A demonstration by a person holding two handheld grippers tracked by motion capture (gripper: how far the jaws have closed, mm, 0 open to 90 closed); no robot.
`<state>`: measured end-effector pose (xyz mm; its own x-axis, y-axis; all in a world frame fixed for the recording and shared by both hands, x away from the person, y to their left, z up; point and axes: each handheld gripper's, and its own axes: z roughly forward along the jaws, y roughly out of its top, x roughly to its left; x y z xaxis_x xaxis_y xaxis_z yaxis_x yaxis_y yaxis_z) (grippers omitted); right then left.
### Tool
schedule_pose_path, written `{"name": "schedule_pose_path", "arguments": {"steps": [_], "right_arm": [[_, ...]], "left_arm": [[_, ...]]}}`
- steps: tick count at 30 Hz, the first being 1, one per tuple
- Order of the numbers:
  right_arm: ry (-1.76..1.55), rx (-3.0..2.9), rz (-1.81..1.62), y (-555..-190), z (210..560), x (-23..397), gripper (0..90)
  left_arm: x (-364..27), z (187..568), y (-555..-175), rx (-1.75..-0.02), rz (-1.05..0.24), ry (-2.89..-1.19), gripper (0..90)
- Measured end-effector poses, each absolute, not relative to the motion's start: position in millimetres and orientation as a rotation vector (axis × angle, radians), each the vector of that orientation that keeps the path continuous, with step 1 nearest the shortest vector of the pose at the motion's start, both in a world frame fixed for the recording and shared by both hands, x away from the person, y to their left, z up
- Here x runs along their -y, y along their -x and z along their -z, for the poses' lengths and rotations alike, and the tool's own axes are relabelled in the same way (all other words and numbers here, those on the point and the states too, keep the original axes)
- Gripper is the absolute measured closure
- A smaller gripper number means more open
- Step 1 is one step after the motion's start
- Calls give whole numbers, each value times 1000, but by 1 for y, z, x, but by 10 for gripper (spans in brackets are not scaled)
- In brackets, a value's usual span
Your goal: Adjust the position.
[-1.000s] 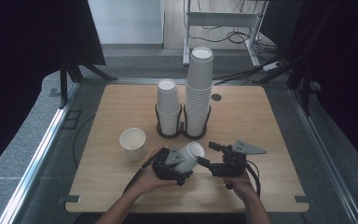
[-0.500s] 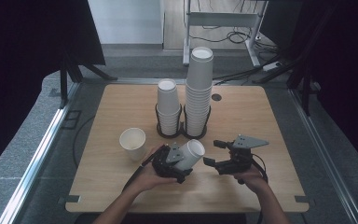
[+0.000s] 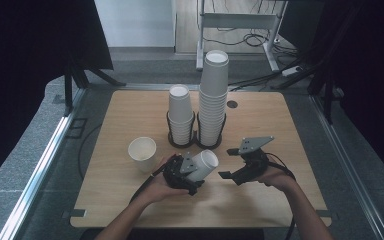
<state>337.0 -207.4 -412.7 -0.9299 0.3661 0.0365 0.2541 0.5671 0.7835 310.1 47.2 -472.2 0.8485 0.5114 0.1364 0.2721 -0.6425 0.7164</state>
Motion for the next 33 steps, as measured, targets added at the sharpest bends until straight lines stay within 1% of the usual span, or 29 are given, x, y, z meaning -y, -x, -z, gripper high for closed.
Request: {"name": "schedule_pose_path", "arguments": {"steps": [12,20,26,33], "right_arm": [[-470,-2742,-1144,-347,413,194,135],[-420,-2801,-1030,-351,411,185,134],[-352,-2856,-932,-353,410,175,134],[-279,-2940,-772,-357,412,161,138]], "left_arm": [[-43,473,-315,-555,-450,-2334,125],[-32,470,-316,-503,-511,-2398,125],[-23,470,-317,-458,-532,-2439,125],[-11,472,-314,-392,-598,-2493,125]]}}
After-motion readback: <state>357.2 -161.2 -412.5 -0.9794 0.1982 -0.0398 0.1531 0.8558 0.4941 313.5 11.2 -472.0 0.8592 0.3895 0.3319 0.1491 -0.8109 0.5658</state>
